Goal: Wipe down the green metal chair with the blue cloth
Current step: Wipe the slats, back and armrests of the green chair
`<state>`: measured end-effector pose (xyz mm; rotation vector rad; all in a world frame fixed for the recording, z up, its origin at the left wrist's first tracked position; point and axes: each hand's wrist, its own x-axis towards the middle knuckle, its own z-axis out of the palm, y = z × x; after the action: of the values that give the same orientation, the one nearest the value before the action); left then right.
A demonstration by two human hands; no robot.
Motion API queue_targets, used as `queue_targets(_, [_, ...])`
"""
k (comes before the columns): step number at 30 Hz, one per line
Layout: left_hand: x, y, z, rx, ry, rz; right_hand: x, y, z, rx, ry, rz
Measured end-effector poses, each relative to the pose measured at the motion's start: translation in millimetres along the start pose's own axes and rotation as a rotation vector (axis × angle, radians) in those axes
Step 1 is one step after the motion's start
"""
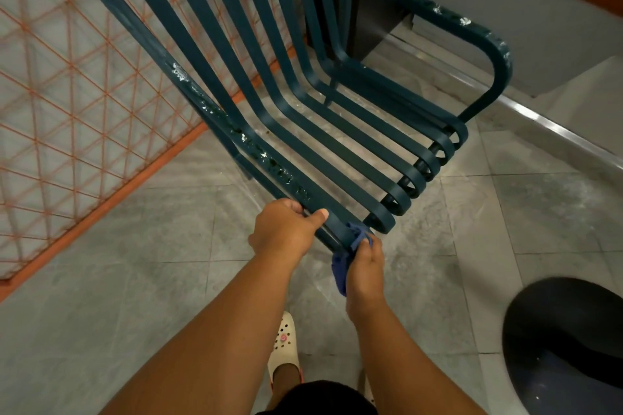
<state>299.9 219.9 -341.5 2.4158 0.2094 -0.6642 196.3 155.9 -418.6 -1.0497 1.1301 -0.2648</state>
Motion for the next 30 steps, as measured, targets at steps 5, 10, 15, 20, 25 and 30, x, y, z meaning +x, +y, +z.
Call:
queue_targets(5, [-0.5, 0.0, -0.1, 0.007, 0.01, -0.001, -17.0, -5.1, 6.1, -0.549, -0.041, -0.446])
queue_targets(10, [-1.0, 0.3, -1.3, -0.001, -0.01, -0.006, -20.9, 9.2, -11.4, -0.459, -0.041, -0.394])
queue_targets(15, [-3.8, 1.7, -2.3, -0.025, -0.022, -0.003, -22.8, -18.2, 16.6, -0.633, -0.02, -0.409])
queue_targets(20, [-7.3, -10.6, -7.3, -0.323, -0.162, -0.022, -38.2, -15.4, 11.2, -0.87, -0.016, -0.65])
queue_targets(25, [-1.6, -16.3, -22.3, -0.486, -0.14, -0.046, -26.9, -28.3, 15.3, -0.93, 0.032, -0.551])
queue_targets(30, [6.1, -11.8, -34.6, -0.548, -0.101, -0.023, -28.2, -36.7, 39.9, -0.864, -0.025, -0.663])
